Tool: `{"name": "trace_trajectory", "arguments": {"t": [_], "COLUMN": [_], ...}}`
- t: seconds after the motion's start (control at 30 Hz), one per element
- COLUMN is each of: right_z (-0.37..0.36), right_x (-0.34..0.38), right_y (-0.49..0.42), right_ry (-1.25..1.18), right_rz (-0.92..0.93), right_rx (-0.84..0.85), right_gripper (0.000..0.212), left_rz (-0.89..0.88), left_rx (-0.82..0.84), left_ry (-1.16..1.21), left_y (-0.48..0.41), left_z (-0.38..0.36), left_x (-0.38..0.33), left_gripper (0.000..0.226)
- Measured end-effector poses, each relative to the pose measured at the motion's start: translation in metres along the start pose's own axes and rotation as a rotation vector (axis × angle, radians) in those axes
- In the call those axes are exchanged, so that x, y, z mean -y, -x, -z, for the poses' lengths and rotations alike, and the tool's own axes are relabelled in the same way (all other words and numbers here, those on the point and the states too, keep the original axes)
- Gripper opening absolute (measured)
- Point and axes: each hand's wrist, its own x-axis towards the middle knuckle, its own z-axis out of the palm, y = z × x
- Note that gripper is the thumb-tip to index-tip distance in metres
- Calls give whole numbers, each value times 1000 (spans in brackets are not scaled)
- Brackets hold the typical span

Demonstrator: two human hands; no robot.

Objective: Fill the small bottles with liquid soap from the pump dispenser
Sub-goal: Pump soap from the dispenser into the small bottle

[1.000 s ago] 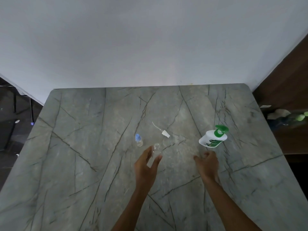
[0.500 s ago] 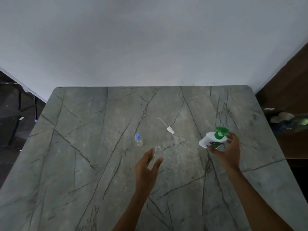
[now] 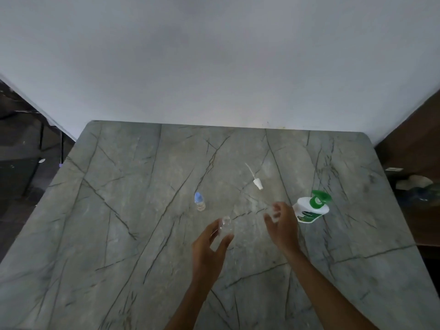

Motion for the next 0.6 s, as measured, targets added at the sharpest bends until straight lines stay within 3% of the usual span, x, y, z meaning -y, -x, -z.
{"name": "trace_trajectory", "arguments": {"t": [0.07, 0.2, 0.27, 0.5, 0.6], "right_z": [-16, -32, -39, -56, -67], "right_x": [12, 17, 13, -5, 3], "right_y": [-36, -100, -117, -126, -104], "right_ry": [44, 175, 223, 328, 294], "right_rz": [35, -153, -155, 93, 291], "right_rx": [5, -21, 5, -25, 78], "right_gripper": [38, 43, 43, 22, 23], "left_rz": [15, 30, 41, 51, 54], "left_rx": [-18, -72, -84, -81, -68], "left_ry": [13, 63, 76, 72, 56], "left_y": [0, 3, 6, 6, 5], "left_z": [2, 8, 11, 21, 26], "left_x": [-1, 0, 3, 9, 12], "left_gripper": [38, 39, 39, 35, 37]}}
